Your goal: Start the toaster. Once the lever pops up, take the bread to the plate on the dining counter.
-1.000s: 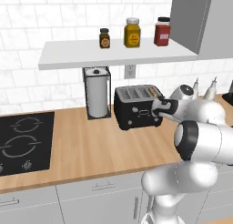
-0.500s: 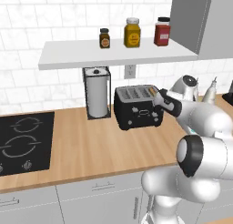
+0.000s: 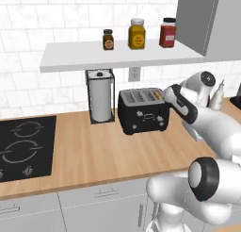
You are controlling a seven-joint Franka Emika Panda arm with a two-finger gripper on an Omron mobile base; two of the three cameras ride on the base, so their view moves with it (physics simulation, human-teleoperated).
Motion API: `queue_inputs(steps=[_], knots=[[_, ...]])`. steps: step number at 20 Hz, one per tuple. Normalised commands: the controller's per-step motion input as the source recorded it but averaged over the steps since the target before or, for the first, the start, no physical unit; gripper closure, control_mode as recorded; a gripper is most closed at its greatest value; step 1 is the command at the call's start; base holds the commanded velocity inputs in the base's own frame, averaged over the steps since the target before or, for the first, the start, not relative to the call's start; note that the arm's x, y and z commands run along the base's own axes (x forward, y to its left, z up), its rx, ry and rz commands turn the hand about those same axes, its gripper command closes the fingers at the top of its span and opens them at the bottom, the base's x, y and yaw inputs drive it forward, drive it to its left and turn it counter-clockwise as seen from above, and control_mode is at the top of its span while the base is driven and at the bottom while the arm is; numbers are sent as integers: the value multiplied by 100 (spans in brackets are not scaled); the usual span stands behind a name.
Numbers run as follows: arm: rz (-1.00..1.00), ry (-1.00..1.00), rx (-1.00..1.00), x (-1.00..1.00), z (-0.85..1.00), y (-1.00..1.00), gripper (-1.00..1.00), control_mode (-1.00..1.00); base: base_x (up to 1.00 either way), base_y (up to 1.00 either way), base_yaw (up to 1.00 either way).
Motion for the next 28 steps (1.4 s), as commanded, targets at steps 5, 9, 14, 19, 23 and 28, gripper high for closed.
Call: queue_inputs(steps=[5,9,14,19,23,28], knots=[[0,-29,0,3,0,11,-100,-100,0,0,0],[0,-7,0,27,0,19,-100,-100,0,0,0],[0,8,0,31,0,8,-100,-100,0,0,0],[0,9,0,21,0,-8,-100,-100,0,0,0],[0,2,0,17,0,-6,-100,-100,0,0,0],[0,0,-3,21,-1,-1,-100,-100,0,0,0]])
